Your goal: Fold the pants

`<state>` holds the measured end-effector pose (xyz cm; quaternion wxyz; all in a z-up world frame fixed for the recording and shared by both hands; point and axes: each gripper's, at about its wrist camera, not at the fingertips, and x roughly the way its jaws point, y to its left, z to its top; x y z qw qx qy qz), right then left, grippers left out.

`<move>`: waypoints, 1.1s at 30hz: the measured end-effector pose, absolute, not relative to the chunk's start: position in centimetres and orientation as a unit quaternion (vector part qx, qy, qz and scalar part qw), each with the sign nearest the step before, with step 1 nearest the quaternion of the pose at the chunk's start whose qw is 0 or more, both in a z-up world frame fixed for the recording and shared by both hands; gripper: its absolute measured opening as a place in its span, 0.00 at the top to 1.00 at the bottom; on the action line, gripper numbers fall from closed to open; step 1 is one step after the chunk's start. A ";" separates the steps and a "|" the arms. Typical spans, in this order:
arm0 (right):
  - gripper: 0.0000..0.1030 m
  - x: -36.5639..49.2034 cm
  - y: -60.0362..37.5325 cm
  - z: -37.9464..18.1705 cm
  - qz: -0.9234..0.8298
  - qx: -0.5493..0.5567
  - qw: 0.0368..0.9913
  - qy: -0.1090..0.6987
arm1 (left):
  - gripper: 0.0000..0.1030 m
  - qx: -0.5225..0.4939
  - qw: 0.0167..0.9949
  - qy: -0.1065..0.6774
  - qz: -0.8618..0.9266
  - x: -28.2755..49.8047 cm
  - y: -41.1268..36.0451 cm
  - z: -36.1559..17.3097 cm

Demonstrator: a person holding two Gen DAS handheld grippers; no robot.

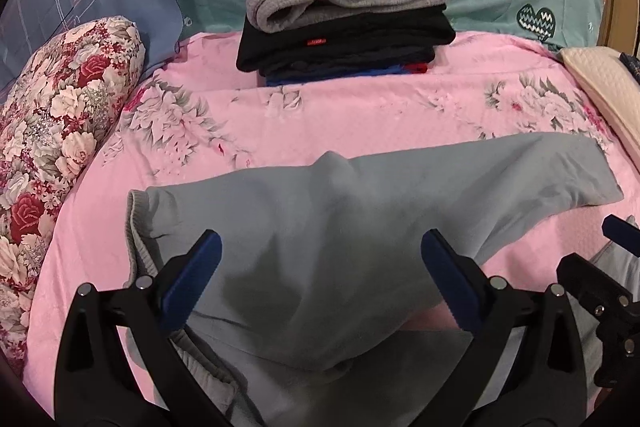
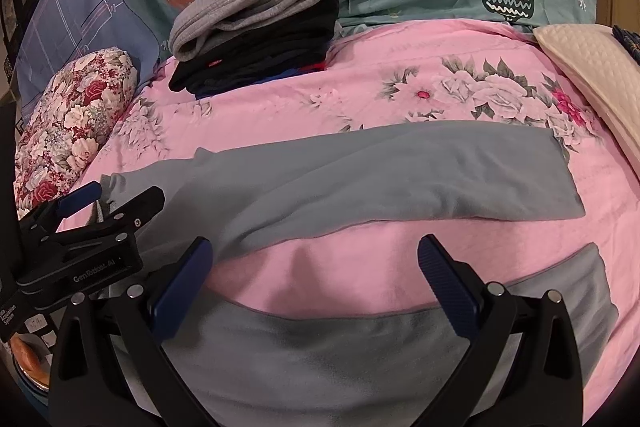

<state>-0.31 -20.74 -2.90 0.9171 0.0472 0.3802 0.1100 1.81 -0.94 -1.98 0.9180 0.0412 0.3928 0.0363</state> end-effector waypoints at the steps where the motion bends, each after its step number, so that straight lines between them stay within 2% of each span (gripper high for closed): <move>1: 0.01 -0.3 -20.7 -3.0 0.109 0.046 0.917 0.381 | 0.02 0.039 0.917 0.395 0.034 1.8 -0.8 -2.2; 19: 0.01 -0.1 -20.4 -3.5 0.113 0.046 0.912 0.392 | 0.02 0.025 0.919 0.392 0.014 1.9 -0.6 -2.4; 33: 0.01 0.0 -20.2 -3.6 0.117 0.047 0.909 0.397 | 0.02 0.062 0.921 0.382 0.034 1.6 -1.5 -2.3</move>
